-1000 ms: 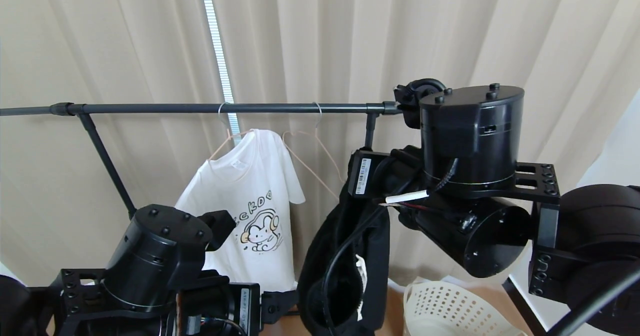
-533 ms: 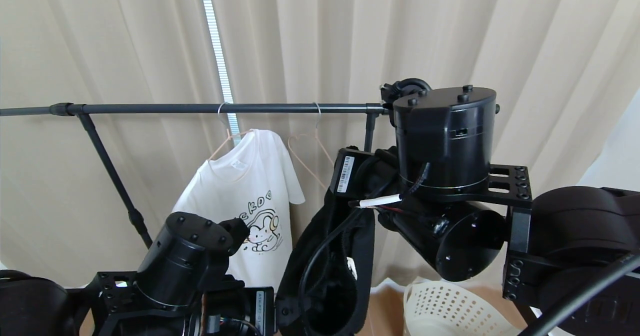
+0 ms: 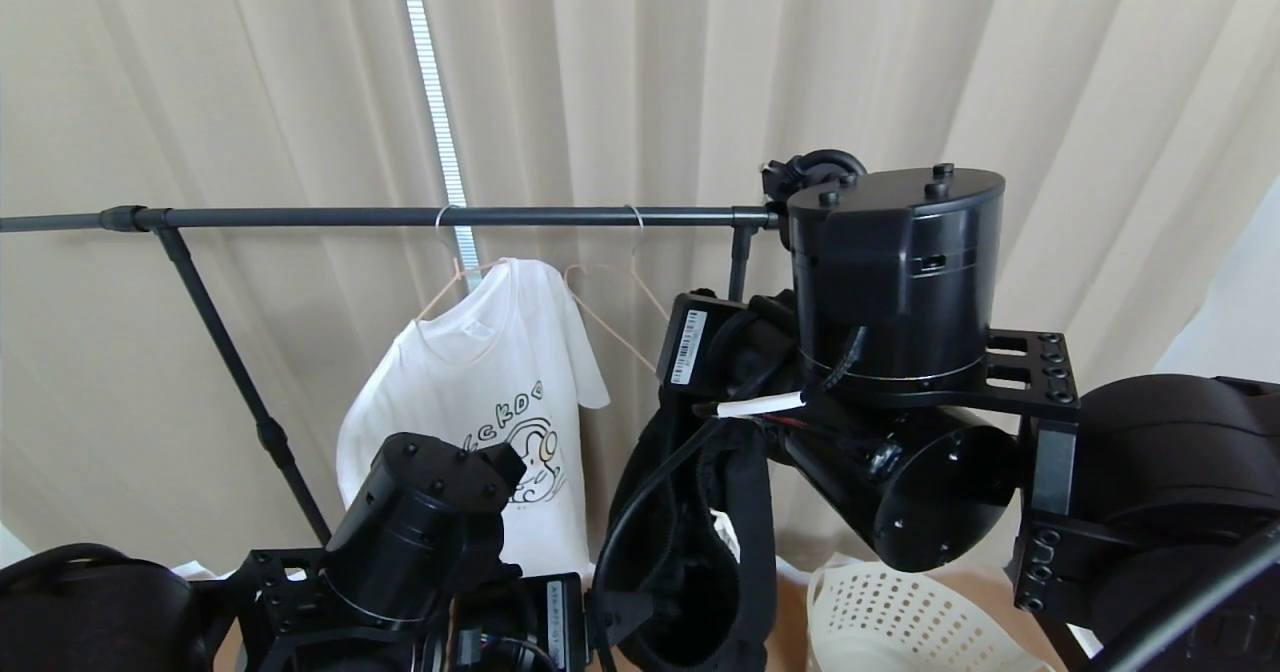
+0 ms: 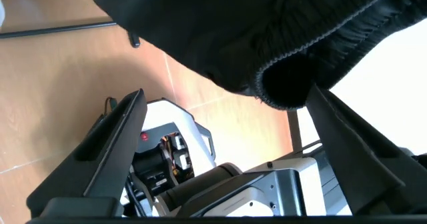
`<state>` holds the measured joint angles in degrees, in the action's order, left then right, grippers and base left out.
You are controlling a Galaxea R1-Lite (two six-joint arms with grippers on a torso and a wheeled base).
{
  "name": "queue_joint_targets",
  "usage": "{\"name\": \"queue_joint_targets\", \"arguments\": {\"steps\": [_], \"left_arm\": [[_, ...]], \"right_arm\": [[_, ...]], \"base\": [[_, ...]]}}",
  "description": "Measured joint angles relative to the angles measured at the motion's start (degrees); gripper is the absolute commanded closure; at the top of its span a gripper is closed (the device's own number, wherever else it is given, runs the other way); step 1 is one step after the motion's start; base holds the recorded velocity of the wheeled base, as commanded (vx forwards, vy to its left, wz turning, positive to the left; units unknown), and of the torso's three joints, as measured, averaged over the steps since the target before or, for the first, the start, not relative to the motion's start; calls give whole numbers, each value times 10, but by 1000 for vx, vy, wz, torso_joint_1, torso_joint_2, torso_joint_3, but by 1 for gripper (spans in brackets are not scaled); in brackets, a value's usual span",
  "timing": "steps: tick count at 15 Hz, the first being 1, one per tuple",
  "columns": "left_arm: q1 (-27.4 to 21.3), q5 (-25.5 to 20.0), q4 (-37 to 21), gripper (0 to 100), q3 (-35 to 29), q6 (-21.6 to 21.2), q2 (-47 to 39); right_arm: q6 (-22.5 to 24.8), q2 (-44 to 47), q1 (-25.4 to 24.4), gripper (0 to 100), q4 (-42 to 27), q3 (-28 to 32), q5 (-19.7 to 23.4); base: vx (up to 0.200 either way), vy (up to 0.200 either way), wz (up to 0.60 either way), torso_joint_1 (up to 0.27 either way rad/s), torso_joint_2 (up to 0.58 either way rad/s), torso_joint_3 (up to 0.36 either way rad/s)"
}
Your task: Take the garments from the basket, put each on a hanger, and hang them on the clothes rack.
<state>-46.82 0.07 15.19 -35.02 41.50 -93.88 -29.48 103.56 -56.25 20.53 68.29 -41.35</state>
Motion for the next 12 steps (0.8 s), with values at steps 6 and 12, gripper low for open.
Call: {"name": "queue_joint_targets", "arguments": {"steps": [6,12], "left_arm": [[-17,25,0,0,-4,-1,-42],[-38,84,-3,100,-4,-4,-86]], "right_arm": [[1,-9,0,100,0,6,-13],[7,-25,15,100,-5,6,-14]], "base": [[0,0,0,0,0,0],[0,0,0,0,0,0]]}}
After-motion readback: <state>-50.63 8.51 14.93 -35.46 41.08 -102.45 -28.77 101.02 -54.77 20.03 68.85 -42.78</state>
